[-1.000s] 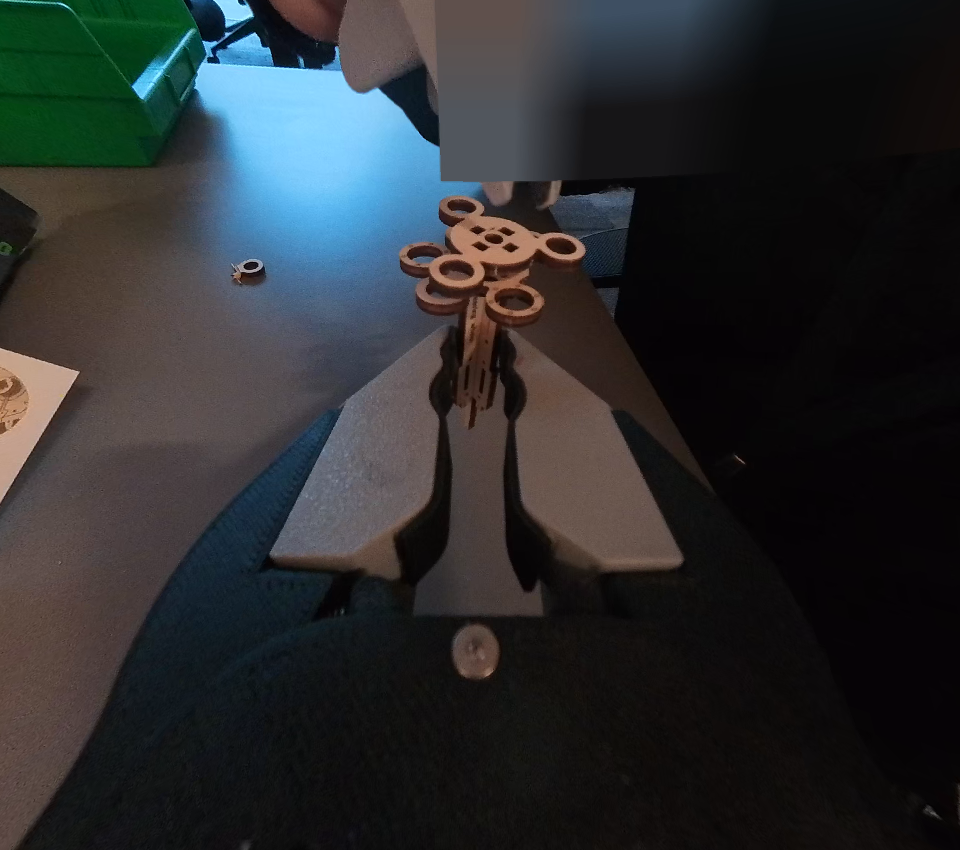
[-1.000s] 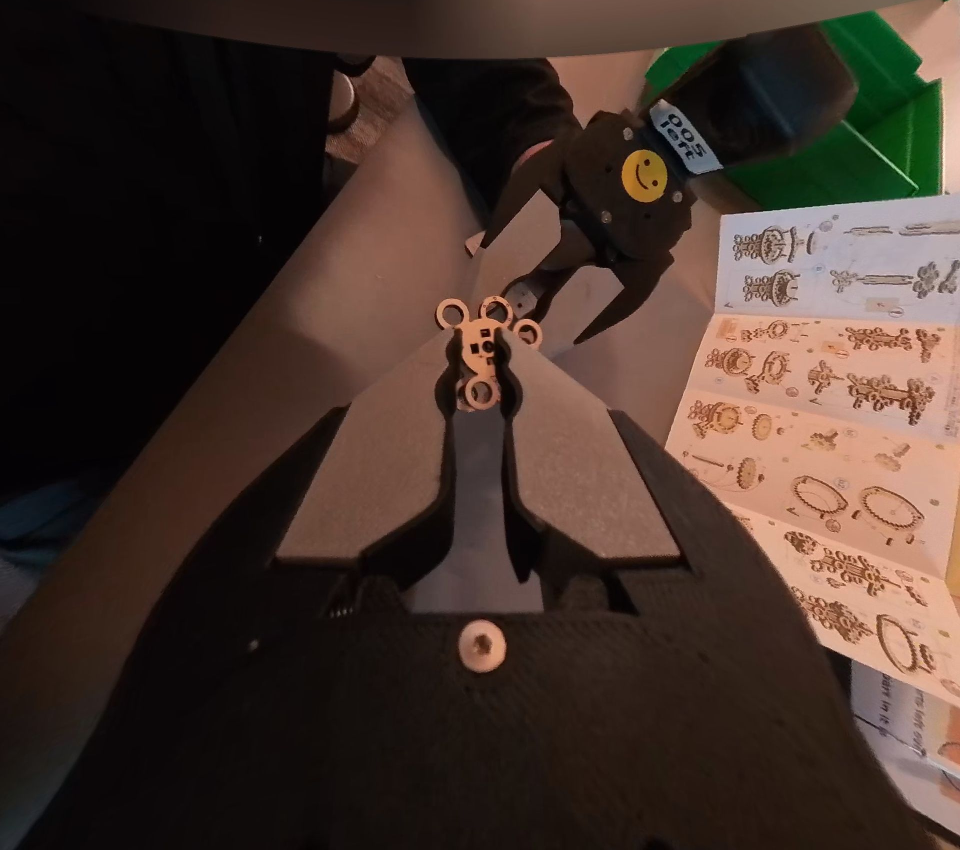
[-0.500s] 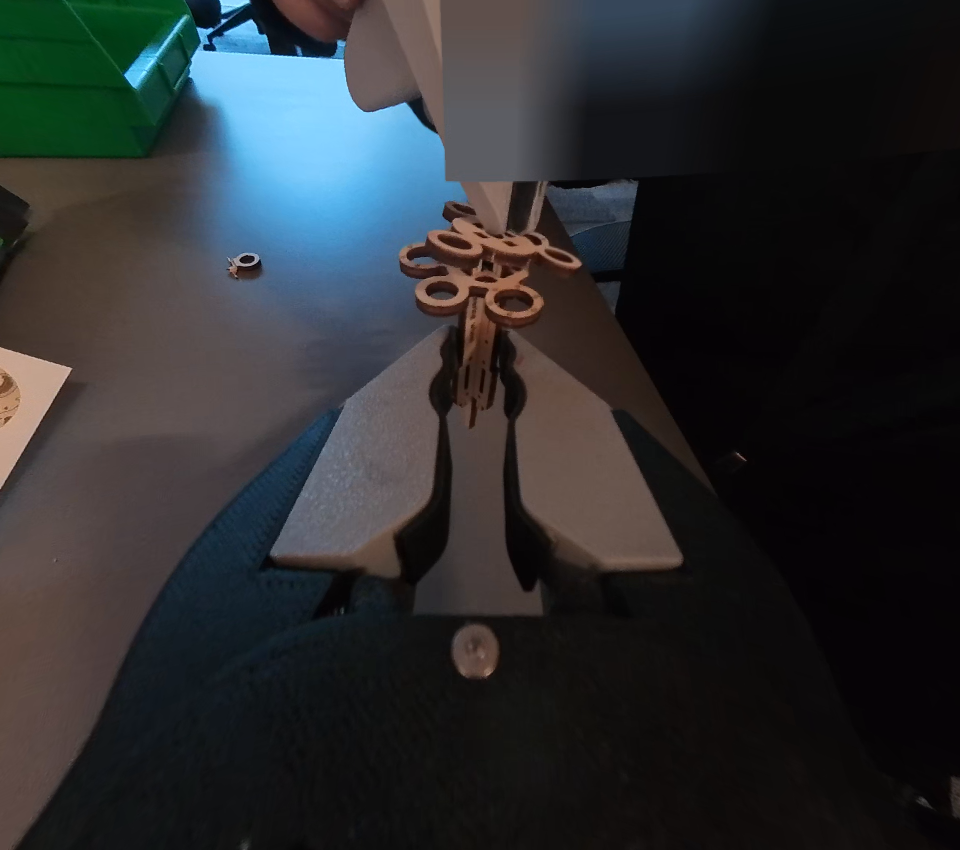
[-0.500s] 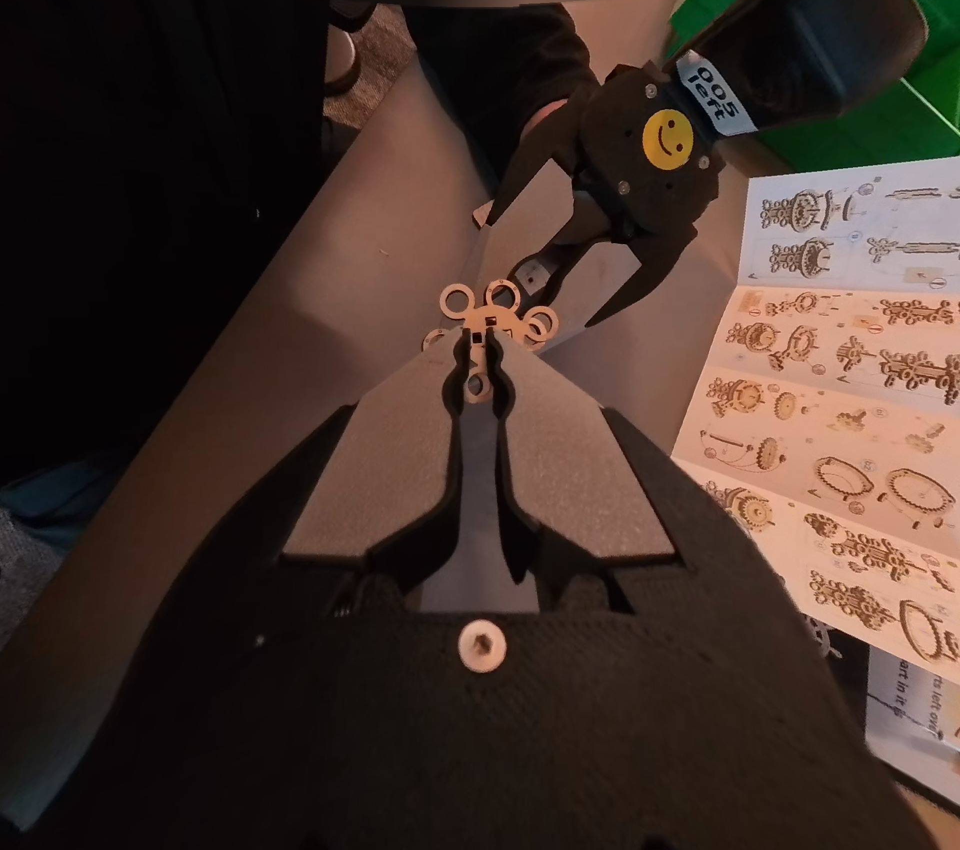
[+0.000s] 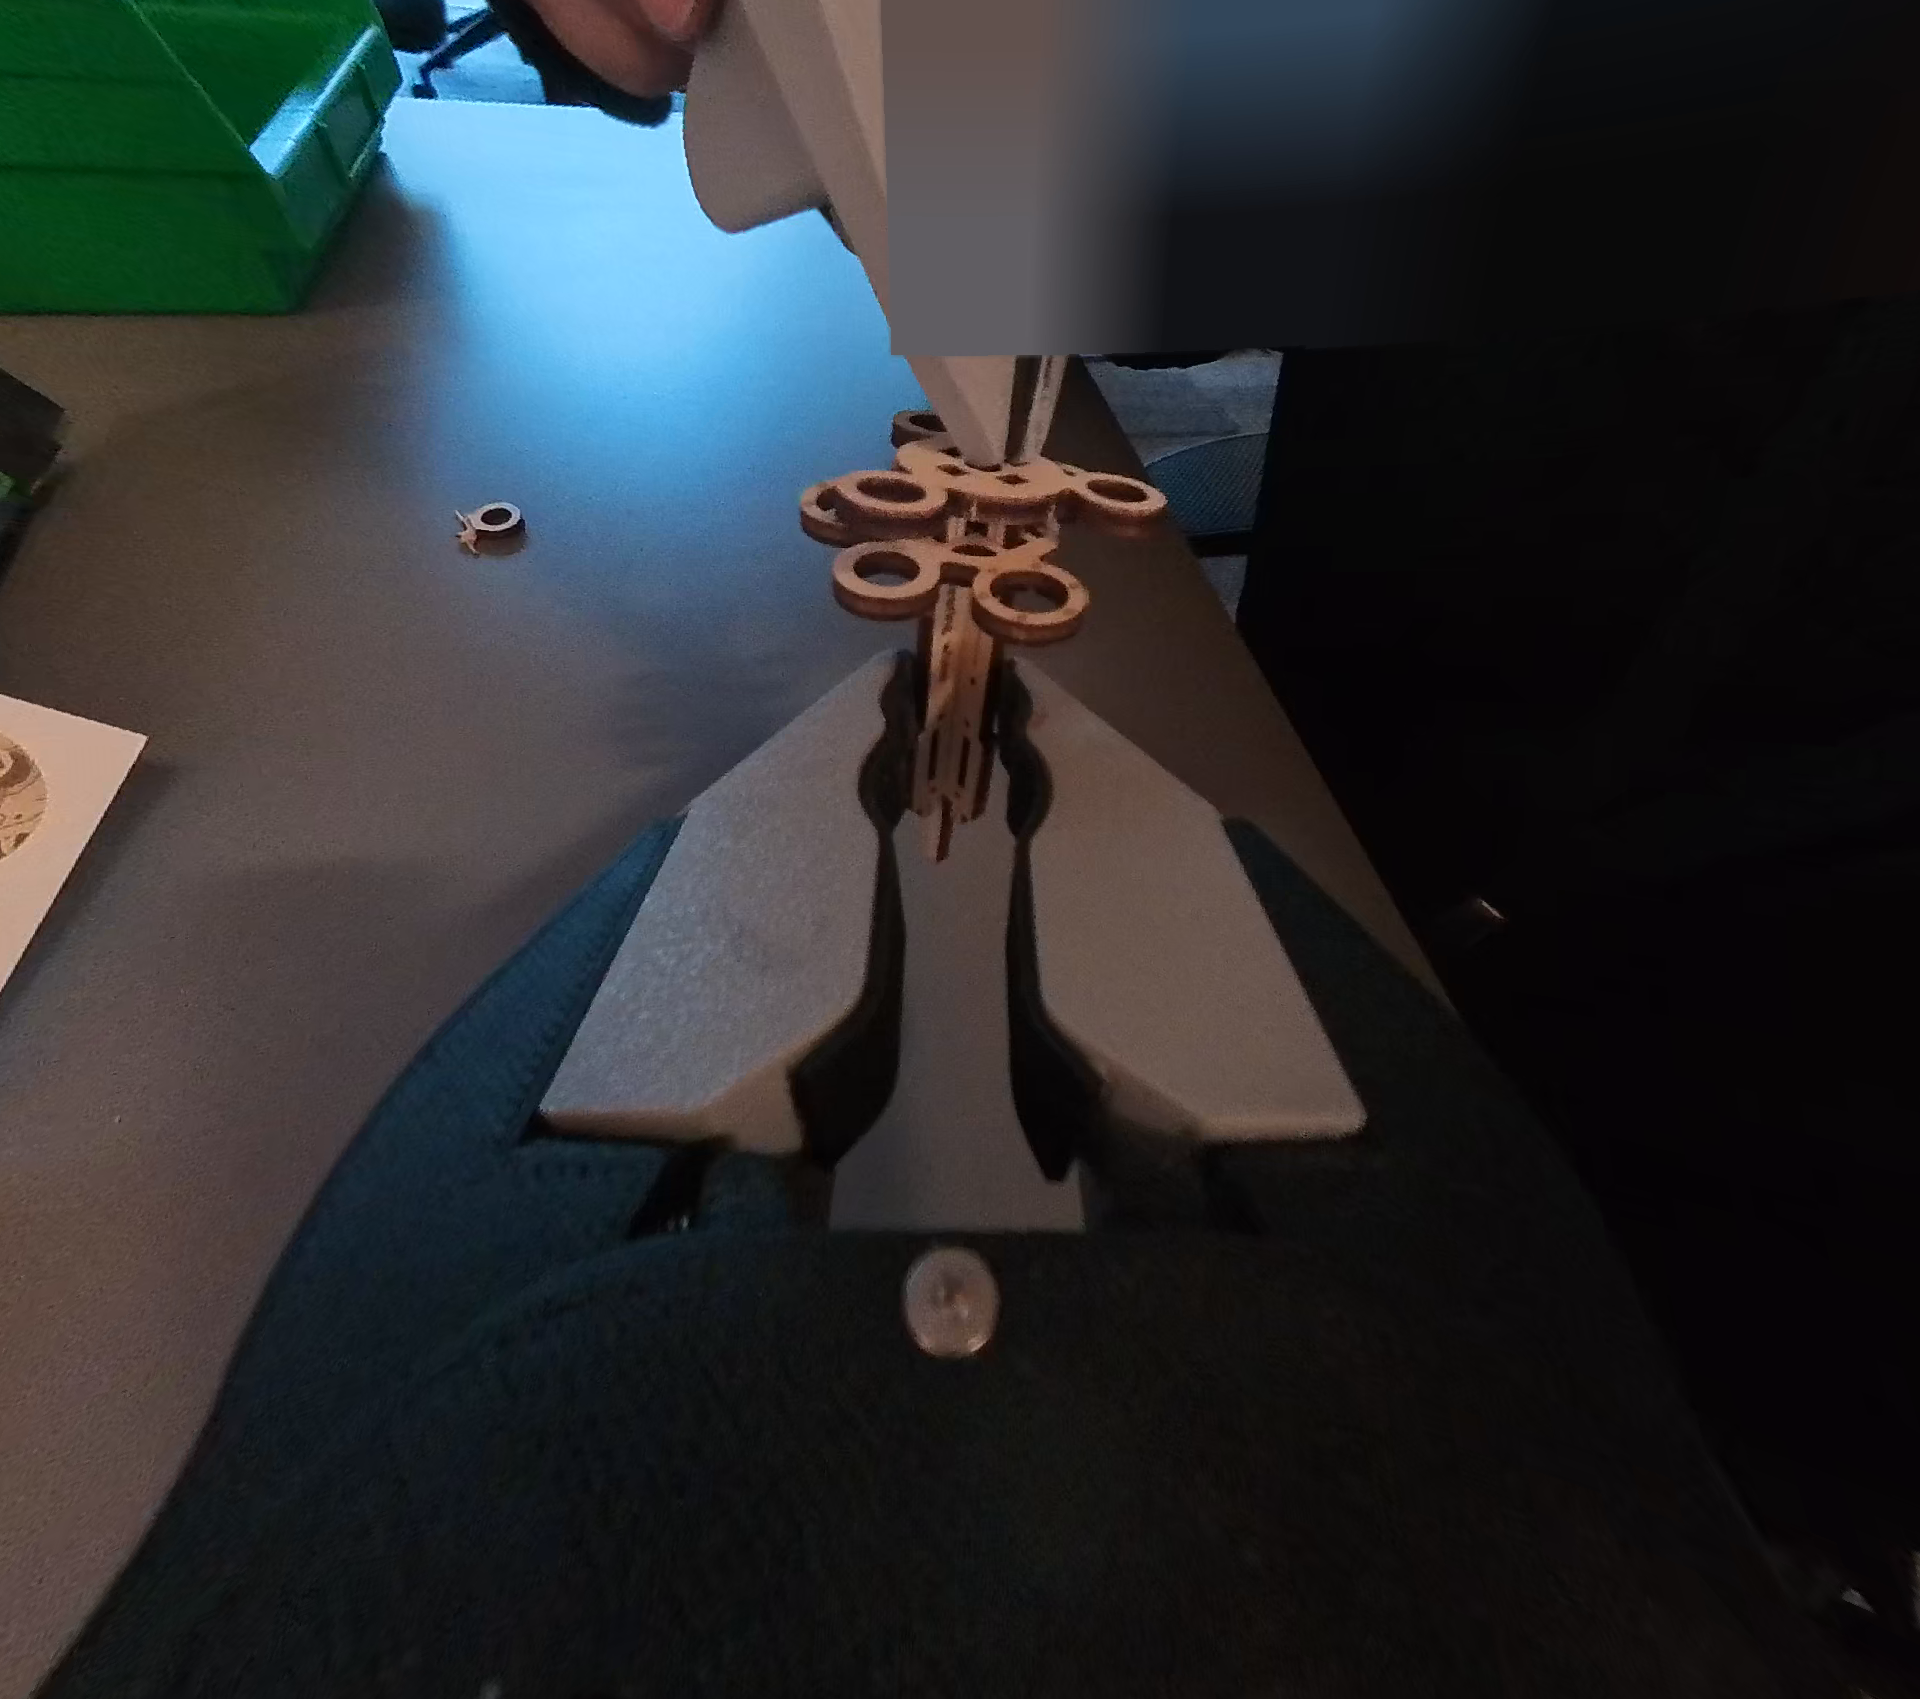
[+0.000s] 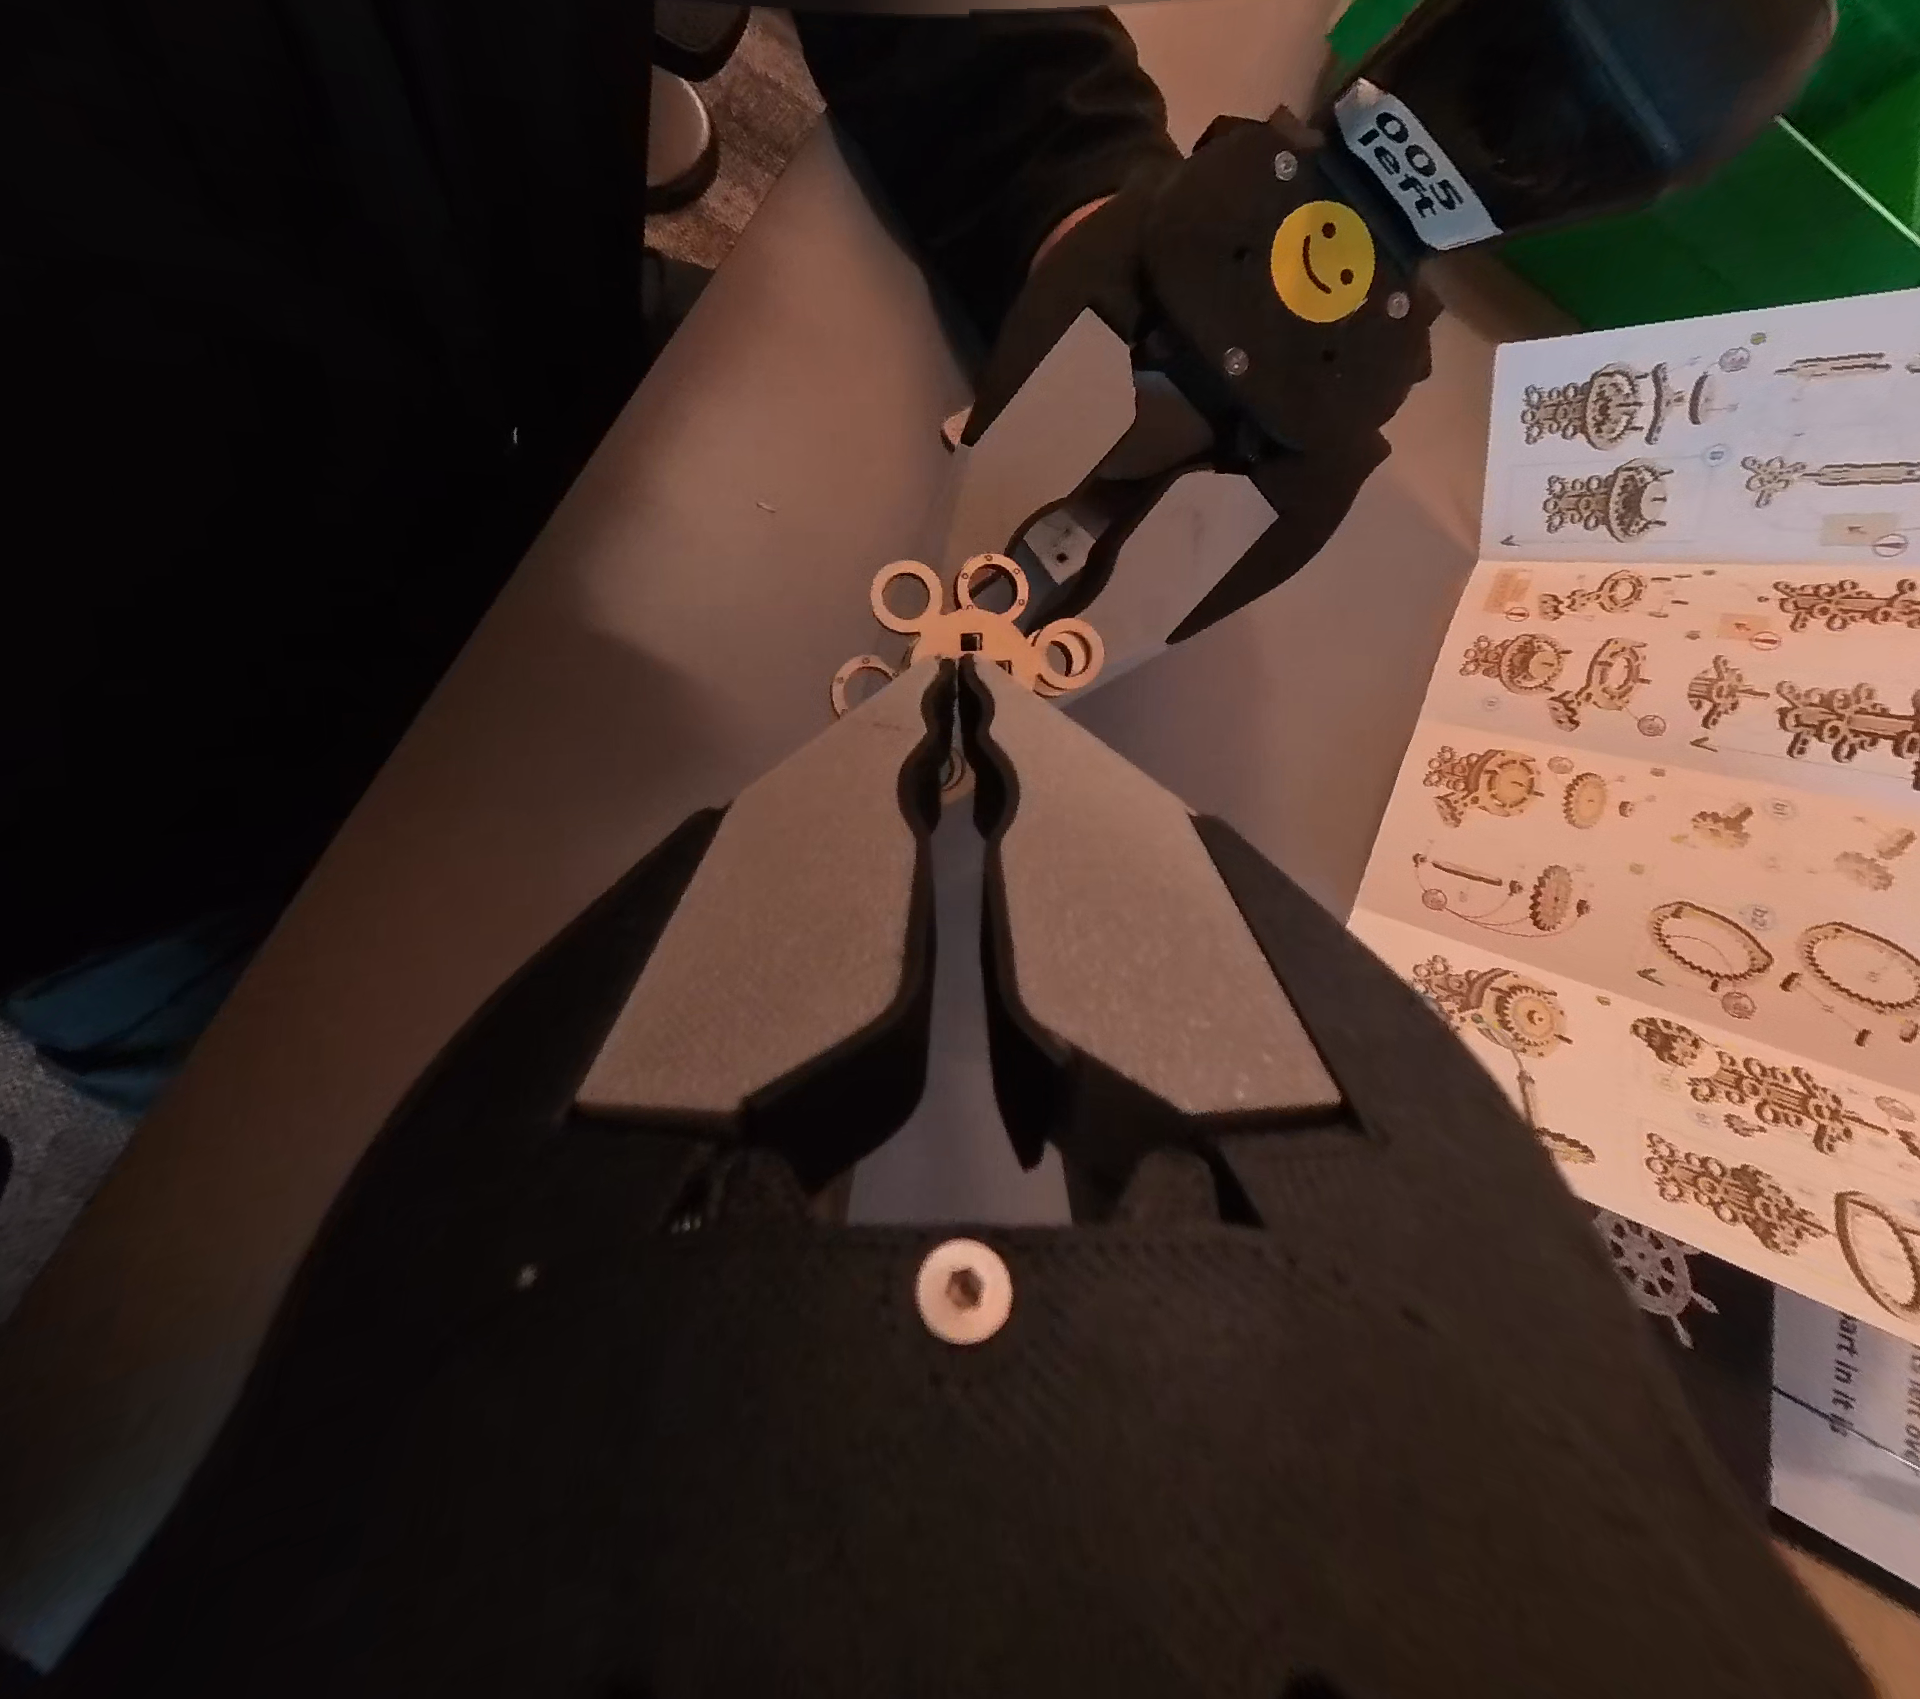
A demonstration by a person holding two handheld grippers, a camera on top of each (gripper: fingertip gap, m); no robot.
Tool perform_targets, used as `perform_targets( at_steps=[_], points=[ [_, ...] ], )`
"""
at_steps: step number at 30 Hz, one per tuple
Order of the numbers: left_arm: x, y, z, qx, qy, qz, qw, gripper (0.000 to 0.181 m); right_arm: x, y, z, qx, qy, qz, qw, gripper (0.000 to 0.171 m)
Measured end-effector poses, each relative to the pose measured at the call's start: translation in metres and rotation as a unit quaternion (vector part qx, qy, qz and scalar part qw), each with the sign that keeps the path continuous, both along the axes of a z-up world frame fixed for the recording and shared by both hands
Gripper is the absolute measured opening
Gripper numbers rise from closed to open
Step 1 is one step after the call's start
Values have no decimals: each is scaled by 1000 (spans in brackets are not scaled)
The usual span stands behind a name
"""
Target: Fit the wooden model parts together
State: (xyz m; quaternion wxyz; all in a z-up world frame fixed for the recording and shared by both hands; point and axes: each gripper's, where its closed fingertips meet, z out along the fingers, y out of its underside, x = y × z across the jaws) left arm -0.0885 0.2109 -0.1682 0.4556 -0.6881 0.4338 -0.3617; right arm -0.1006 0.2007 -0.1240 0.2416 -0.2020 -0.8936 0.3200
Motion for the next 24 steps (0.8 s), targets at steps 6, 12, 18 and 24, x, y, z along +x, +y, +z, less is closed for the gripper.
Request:
perform_targets(
  at_steps=[6,12,18,24],
  points=[
    [0,-1,2,4,-4,-2,1000,12,2,-2,3,-21,-6,7,1000,5],
    [1,-1,2,5,-7,-2,1000,13,2,1,5,-33,-9,3,999,8],
    [1,-1,2,5,-4,-2,1000,13,3,-1,2,-27,-13,8,1000,7],
    [2,-3,0,4,2,-8,1000,13,4,-3,0,-10,-20,27,999,7]
  ],
)
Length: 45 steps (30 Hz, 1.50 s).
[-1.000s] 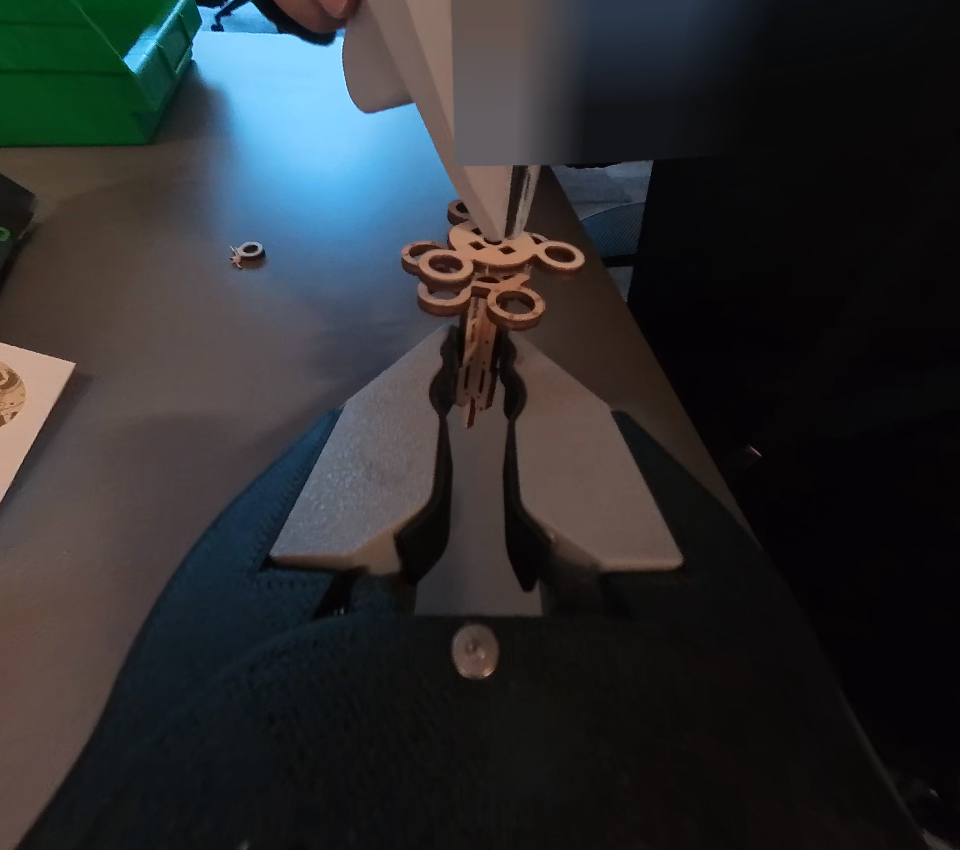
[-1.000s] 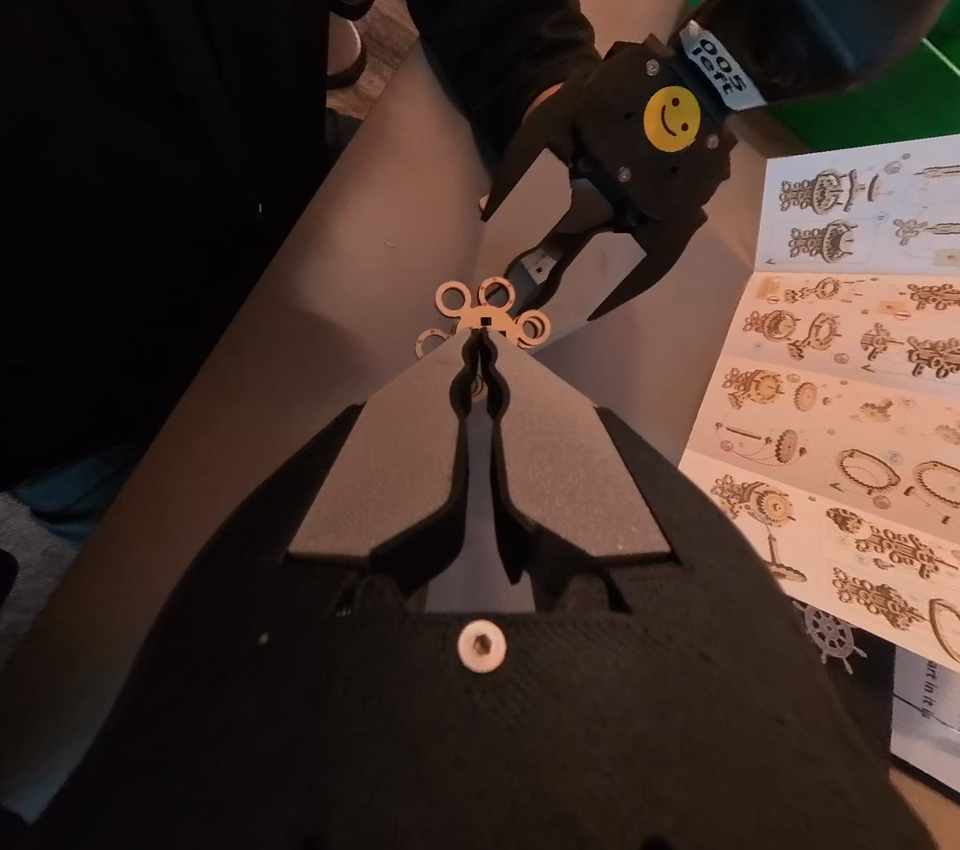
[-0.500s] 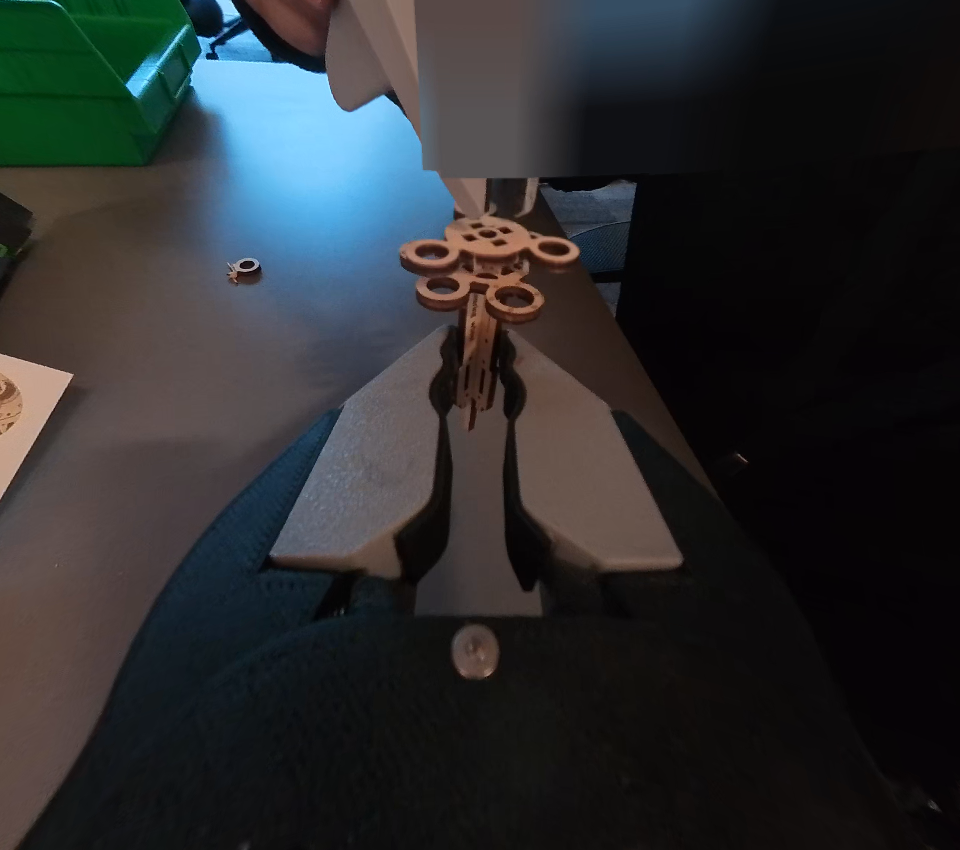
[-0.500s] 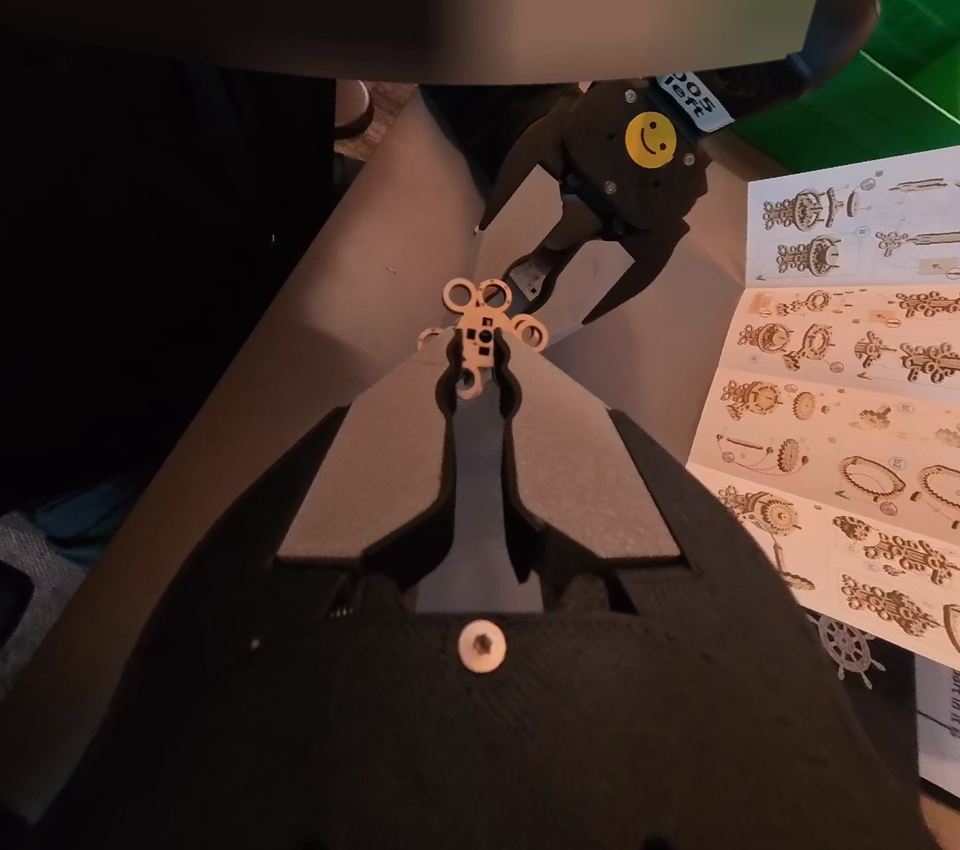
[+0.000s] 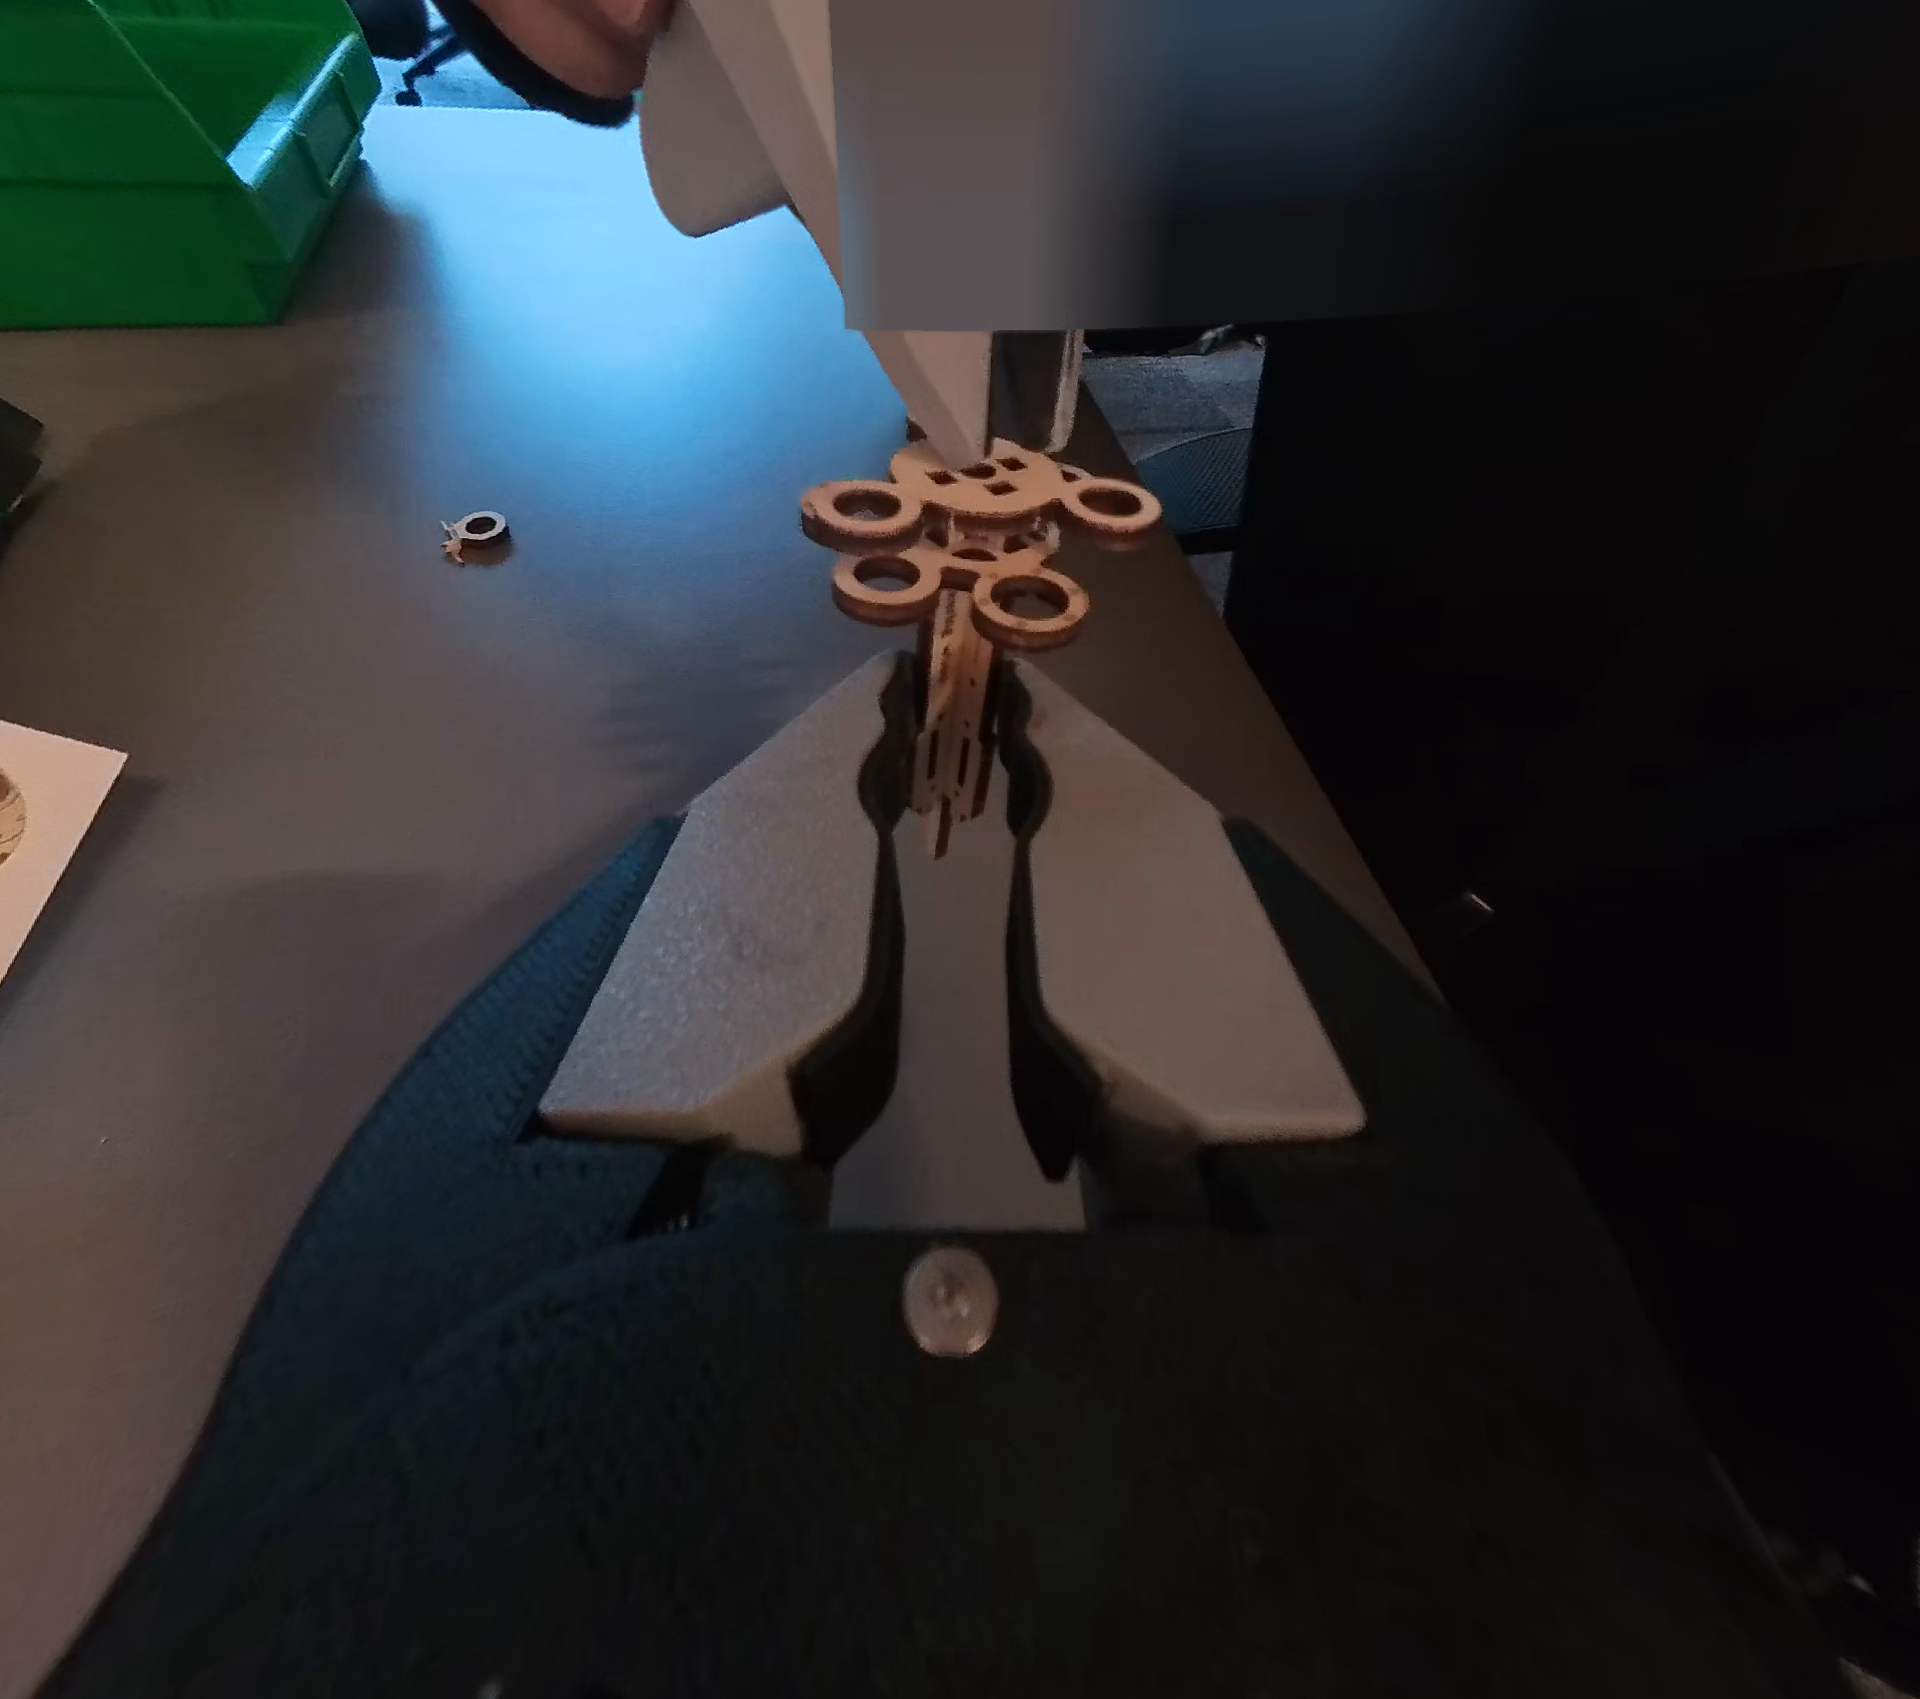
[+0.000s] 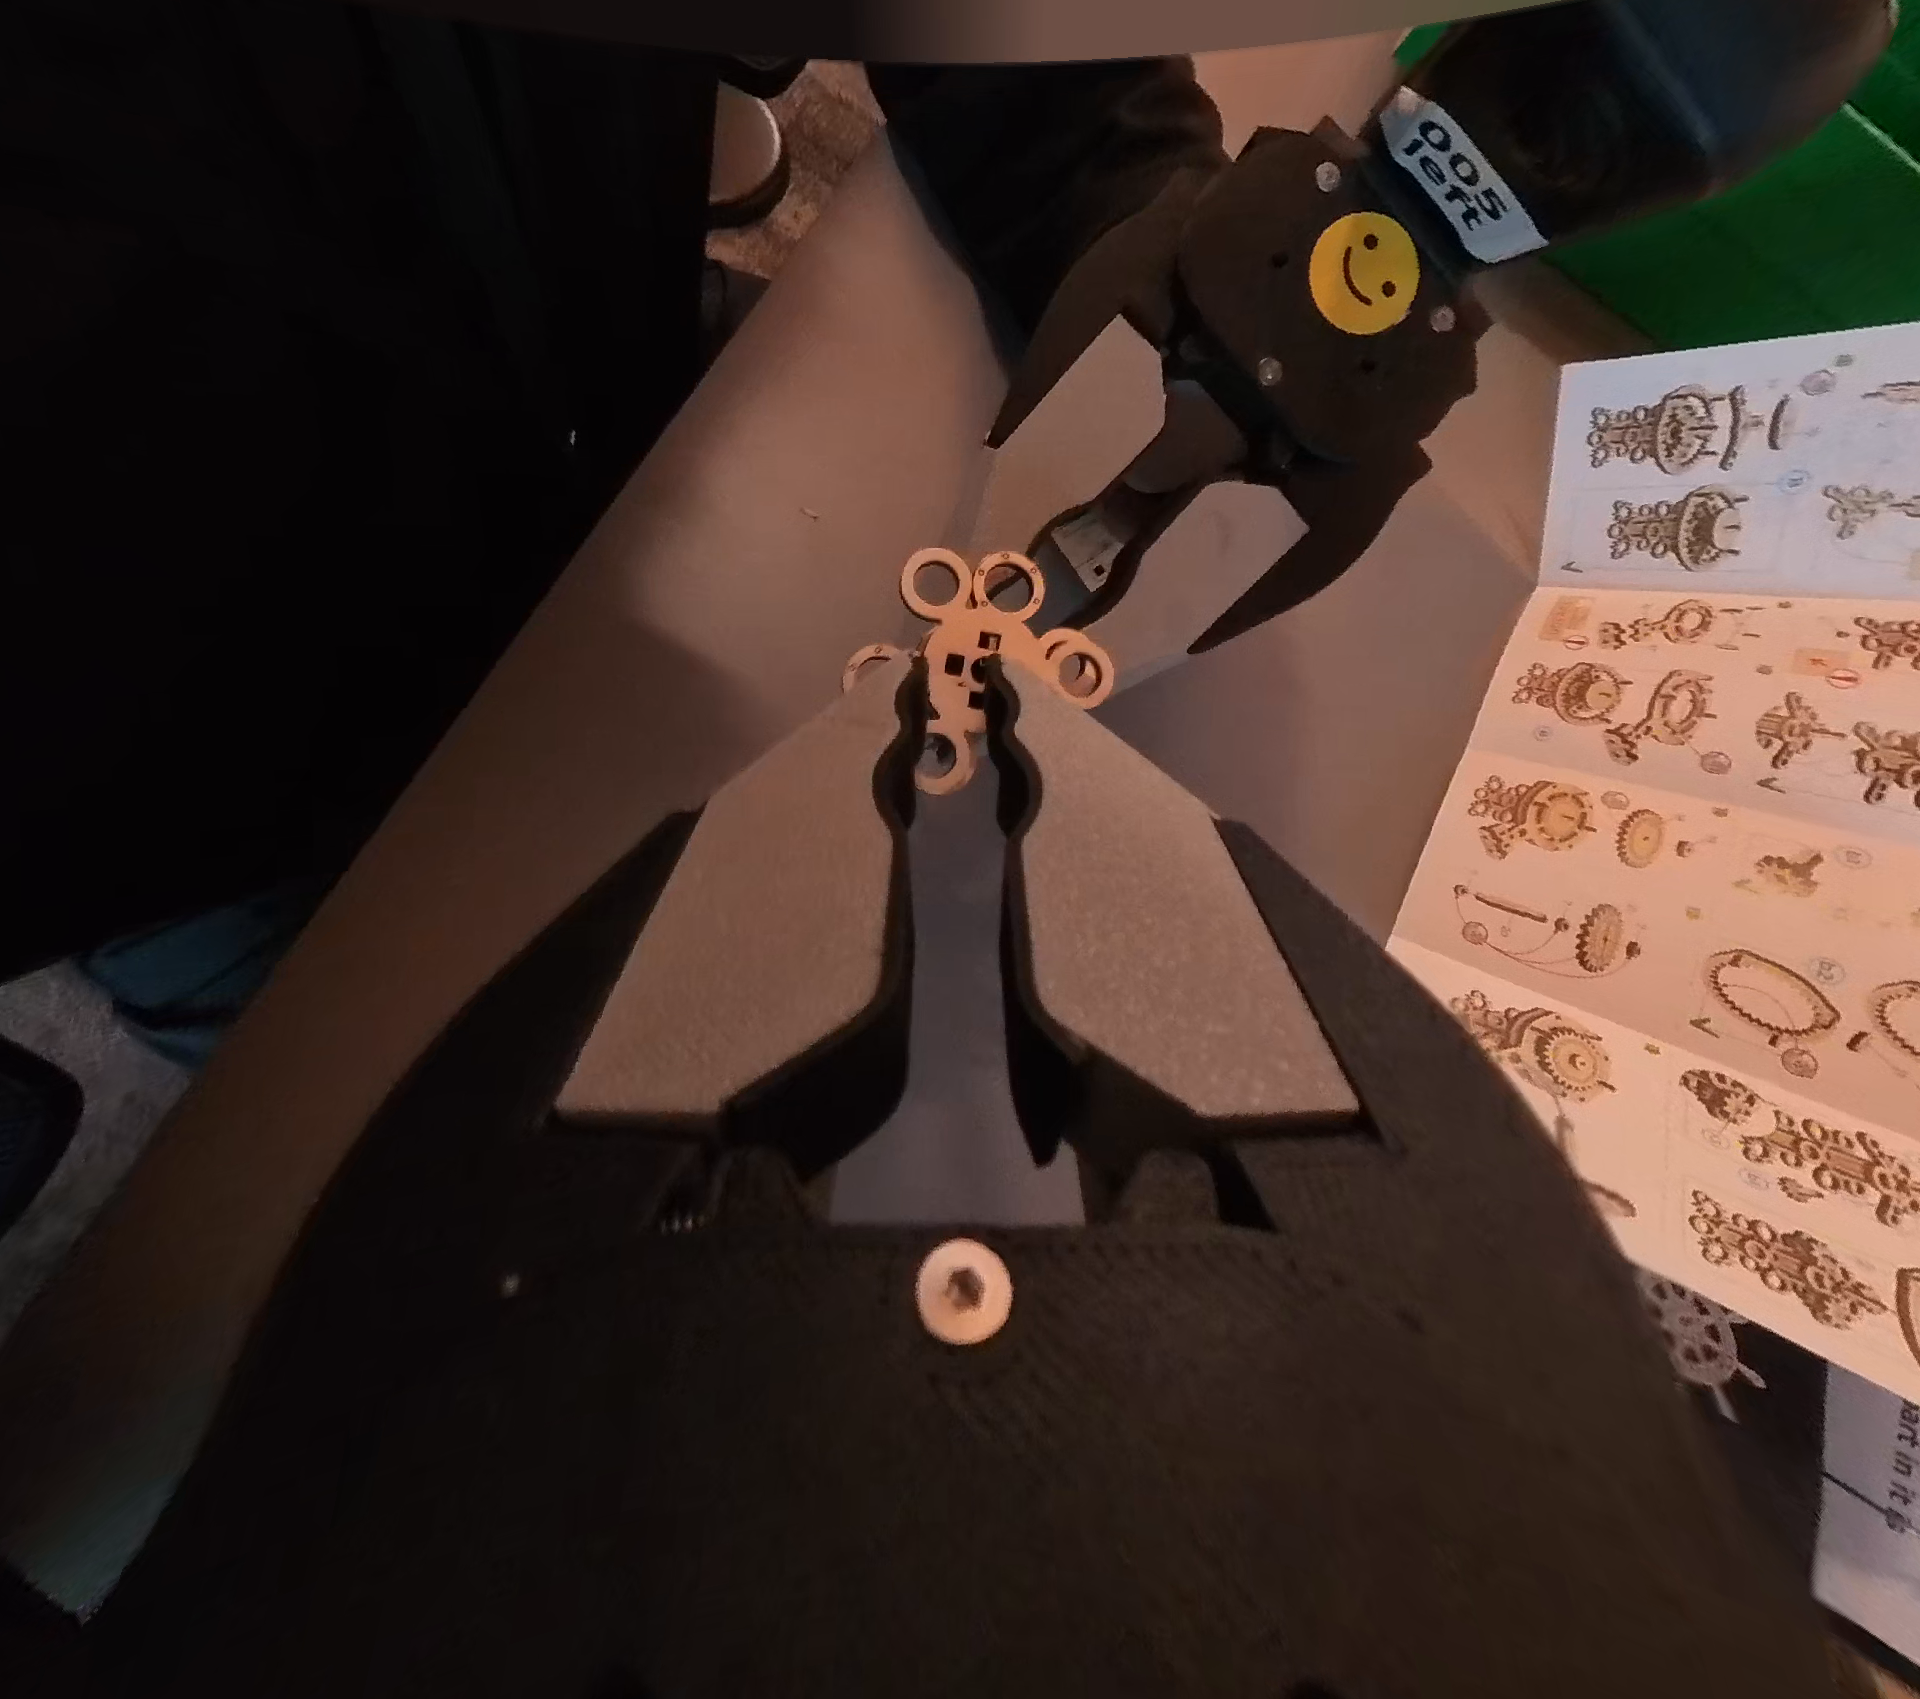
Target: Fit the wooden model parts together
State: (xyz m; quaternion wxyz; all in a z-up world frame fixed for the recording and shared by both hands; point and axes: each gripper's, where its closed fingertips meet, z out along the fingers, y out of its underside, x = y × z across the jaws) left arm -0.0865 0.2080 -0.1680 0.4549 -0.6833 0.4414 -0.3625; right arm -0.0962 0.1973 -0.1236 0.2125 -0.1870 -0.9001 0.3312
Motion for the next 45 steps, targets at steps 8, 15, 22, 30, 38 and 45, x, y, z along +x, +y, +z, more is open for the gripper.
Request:
perform_targets(
  at_steps=[8,15,22,30,38,45],
  points=[
    [-4,-5,0,-17,-8,-33,999,13,-3,-4,-1,25,-29,55,998,5],
    [-5,-9,-5,-19,11,-52,998,13,-3,-9,-7,58,-48,100,992,5],
    [-5,-10,-8,-24,18,-64,997,13,-1,-8,-10,109,-58,128,984,5],
    [-6,-16,-5,-24,7,-92,995,12,-3,-14,-8,133,-77,198,968,5],
    [-5,-23,-6,-24,15,-115,993,11,-2,-19,-11,143,-67,231,960,5],
    [-4,-29,-7,-20,18,-134,991,11,0,-24,-11,158,-87,278,943,0]
  ],
)
